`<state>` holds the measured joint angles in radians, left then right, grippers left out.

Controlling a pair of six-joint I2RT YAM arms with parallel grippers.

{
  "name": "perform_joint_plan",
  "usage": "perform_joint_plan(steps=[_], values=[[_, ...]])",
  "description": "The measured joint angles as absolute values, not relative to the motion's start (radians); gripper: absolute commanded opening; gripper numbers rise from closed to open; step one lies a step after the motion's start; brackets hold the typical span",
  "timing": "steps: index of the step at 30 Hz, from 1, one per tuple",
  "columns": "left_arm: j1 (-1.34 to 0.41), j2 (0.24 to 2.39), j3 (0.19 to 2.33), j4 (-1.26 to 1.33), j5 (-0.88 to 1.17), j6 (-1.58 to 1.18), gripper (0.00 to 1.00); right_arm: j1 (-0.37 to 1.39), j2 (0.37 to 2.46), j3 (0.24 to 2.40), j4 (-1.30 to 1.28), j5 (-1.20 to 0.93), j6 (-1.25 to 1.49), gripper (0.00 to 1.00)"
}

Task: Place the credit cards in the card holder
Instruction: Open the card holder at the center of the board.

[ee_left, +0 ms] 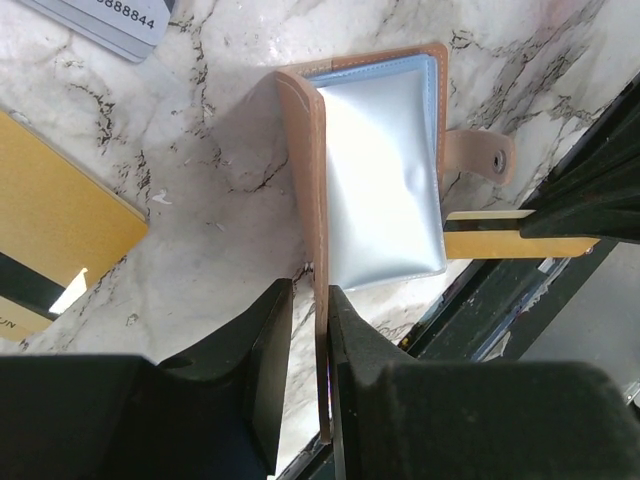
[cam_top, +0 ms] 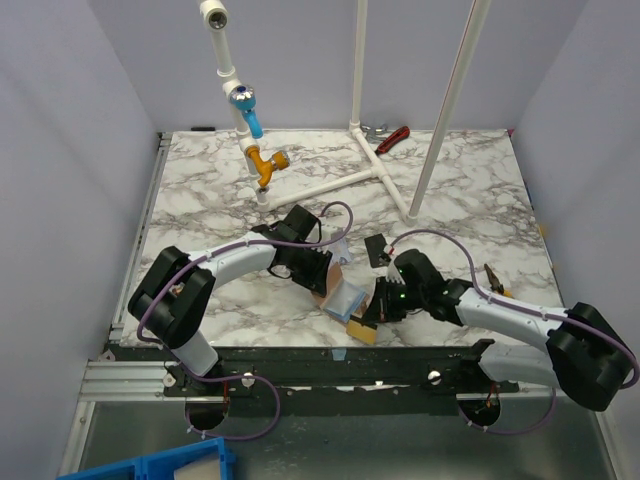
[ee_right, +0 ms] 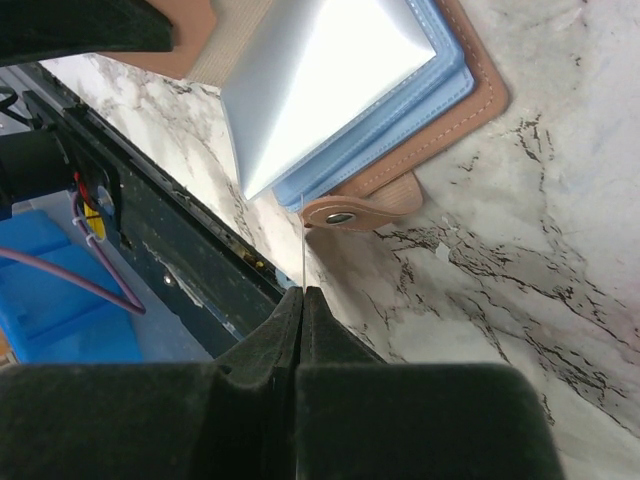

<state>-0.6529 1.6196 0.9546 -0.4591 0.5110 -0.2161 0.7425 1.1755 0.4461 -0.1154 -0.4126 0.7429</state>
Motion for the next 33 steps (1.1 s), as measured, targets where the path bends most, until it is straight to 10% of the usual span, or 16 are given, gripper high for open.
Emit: perform_joint_plan(steps=[29,33], values=[[-0.678,1.62,0.974,-0.477,0.508,-0.199,0.23,0.723,1.309,0.49,0.009,-0.471,0.751,0.01],[-0.678,1.619,0.974,-0.477,0.509,-0.198,0.37,0.704,1.317,0.505,0.022,-0.472,0.752,0.01]])
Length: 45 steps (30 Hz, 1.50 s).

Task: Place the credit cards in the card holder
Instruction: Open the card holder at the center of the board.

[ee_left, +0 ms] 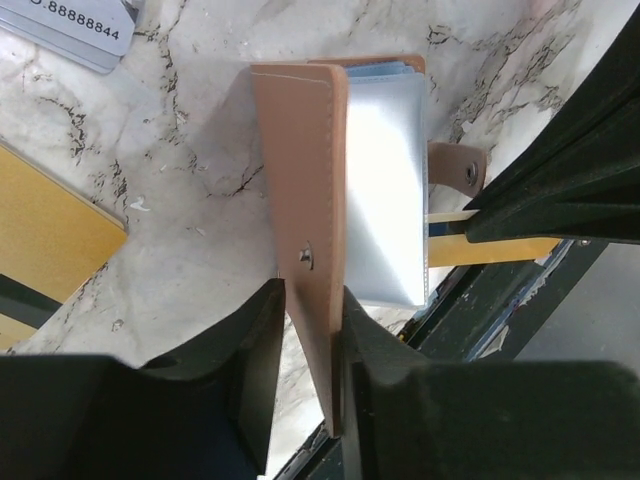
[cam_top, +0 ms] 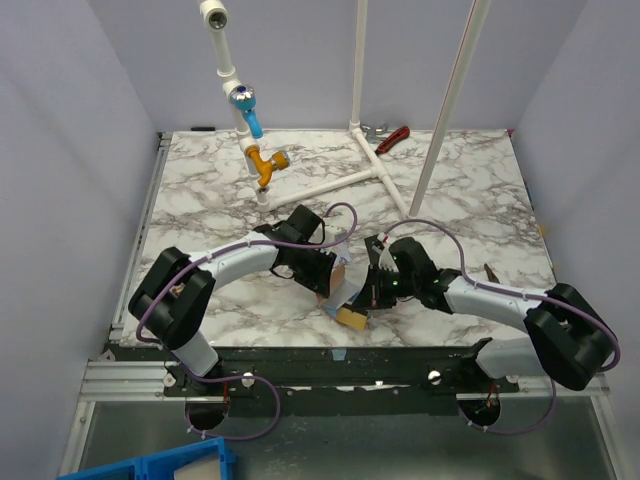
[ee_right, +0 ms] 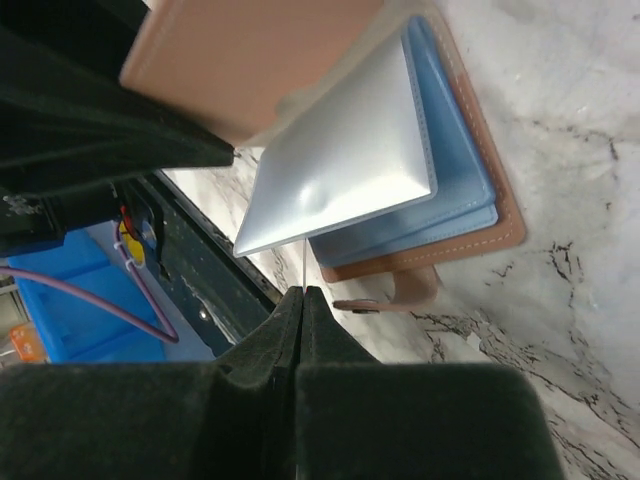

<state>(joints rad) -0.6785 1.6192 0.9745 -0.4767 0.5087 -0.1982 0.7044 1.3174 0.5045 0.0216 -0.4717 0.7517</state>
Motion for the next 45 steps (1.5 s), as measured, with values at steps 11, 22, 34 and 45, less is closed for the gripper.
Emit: perform_joint_plan(steps=[11,22,34,45], values=[[-0.674,1.521,0.973,-0.488,0.515,-0.196,0.8,0.696,1.275,0.601,0.02,-0.432,0.73,0.01],[-0.662,1.553,0.974,-0.485,0.535,-0.187,0.72,0.696,1.376,0.65,0.033,-0.435,0.712,0.01],[-0.662,1.649,1.047,-0.534,0.463,-0.172,0.48,0.694,1.349,0.646,0.027,-0.43,0.698,0.01],[-0.66,1.649,1.047,-0.542,0.463,-0.169,0.35,0.694,1.228,0.502,-0.051,-0.421,0.691,0.01]])
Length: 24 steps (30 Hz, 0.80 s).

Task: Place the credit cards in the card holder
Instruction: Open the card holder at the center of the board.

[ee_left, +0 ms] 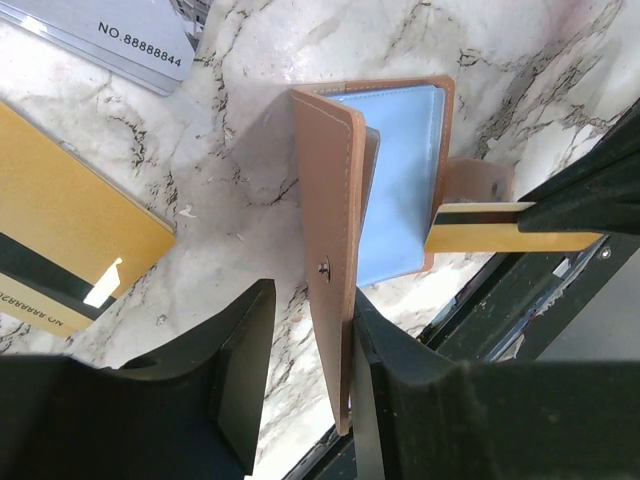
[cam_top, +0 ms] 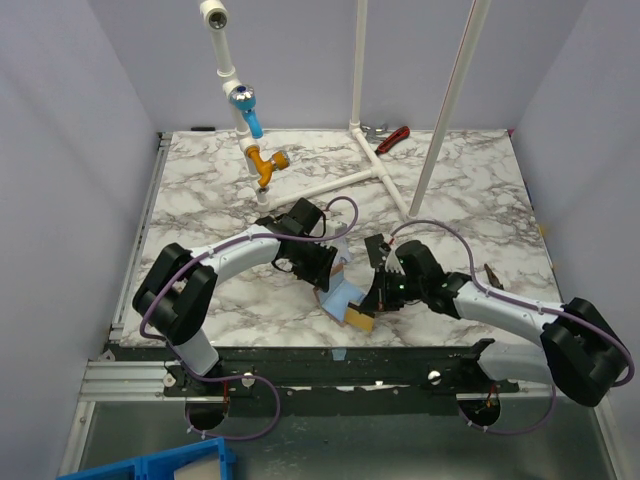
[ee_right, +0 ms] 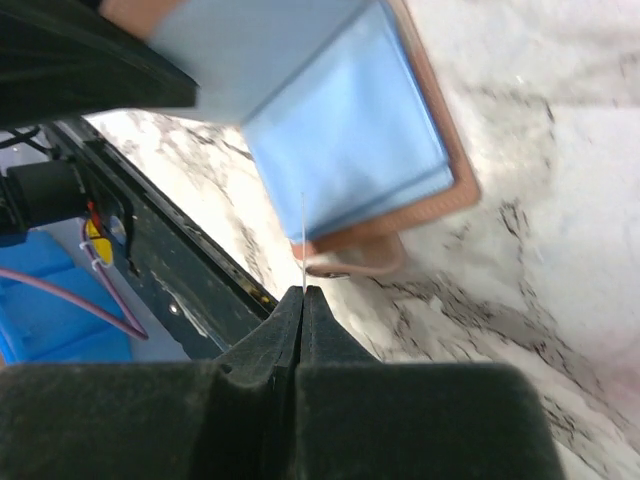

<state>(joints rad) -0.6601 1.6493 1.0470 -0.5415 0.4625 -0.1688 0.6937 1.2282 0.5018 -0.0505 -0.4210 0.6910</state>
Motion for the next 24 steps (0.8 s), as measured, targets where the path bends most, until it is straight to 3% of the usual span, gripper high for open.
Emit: perform_joint_plan(steps=[5,8,11,21,24], values=[[-0.654,1.649,1.047,-0.542,0.463,-0.169,0.35,0.694,1.192,0.459,-0.085,-0.391,0.704,0.01],[-0.654,1.649,1.044,-0.542,0.463,-0.169,0.44,0.694,1.189,0.458,-0.097,-0.368,0.715,0.01],[-0.654,1.65,1.042,-0.542,0.463,-0.172,0.45,0.694,1.19,0.458,-0.105,-0.349,0.727,0.01],[-0.654,1.673,1.042,-0.543,0.463,-0.178,0.37,0.694,1.197,0.458,-0.101,-0.356,0.744,0.01],[-0.654,1.673,1.042,-0.544,0.463,-0.181,0.24,0.694,1.198,0.456,-0.086,-0.377,0.749,0.01]])
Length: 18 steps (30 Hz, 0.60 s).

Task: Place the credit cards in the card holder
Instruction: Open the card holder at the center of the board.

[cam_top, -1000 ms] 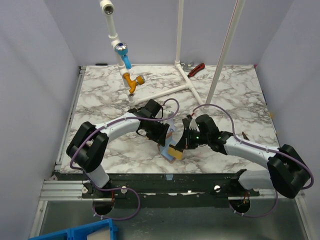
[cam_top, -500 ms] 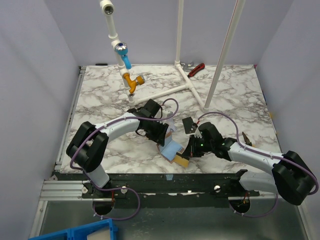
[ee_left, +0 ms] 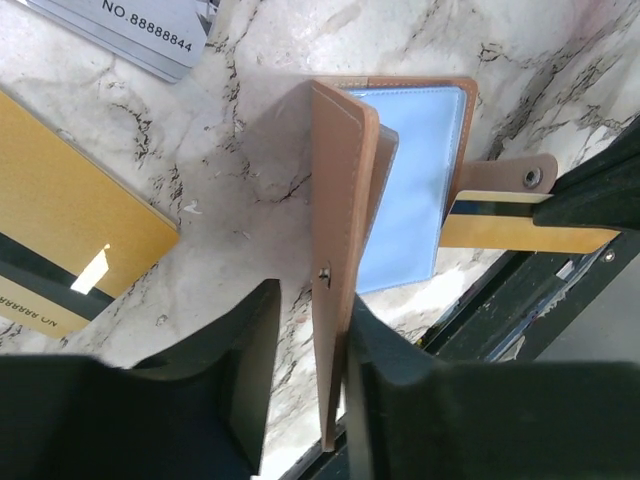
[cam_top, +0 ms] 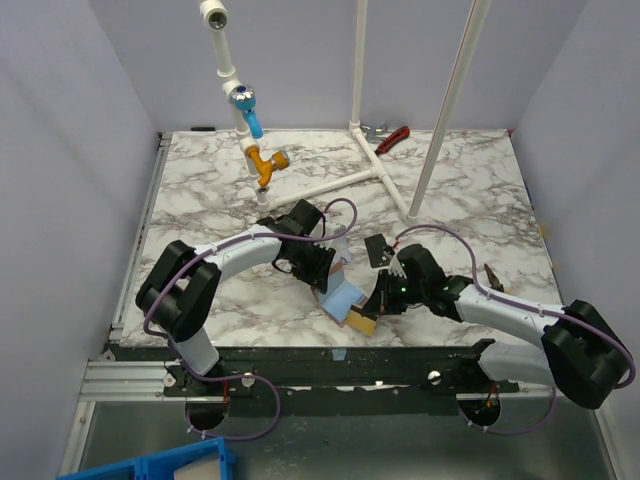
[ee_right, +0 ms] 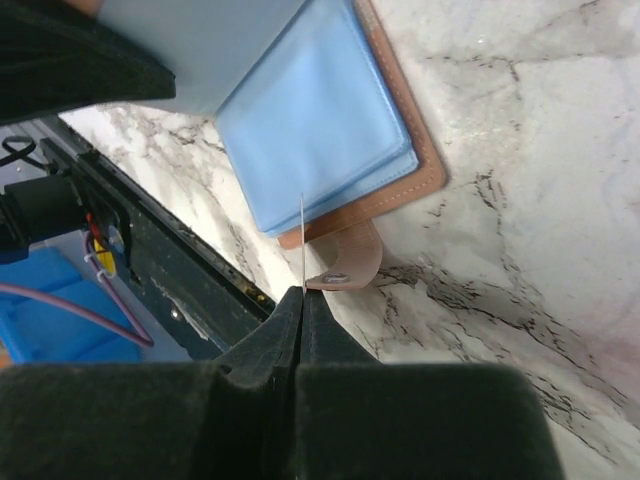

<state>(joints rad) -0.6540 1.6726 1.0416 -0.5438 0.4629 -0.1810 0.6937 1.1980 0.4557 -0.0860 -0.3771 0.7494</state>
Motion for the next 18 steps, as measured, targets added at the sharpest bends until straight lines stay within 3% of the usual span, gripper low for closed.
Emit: perform_joint_plan(steps=[3,18], values=[[-0.654,1.673,1.042,-0.543,0.464,-0.185,0.09,0.694,1.204,0.442,-0.052,-0.418,0.756,0.01],[-0.654,1.673,1.041,-0.542,0.483,-0.188,0.06,0.694,1.282,0.414,0.044,-0.566,0.759,0.01]])
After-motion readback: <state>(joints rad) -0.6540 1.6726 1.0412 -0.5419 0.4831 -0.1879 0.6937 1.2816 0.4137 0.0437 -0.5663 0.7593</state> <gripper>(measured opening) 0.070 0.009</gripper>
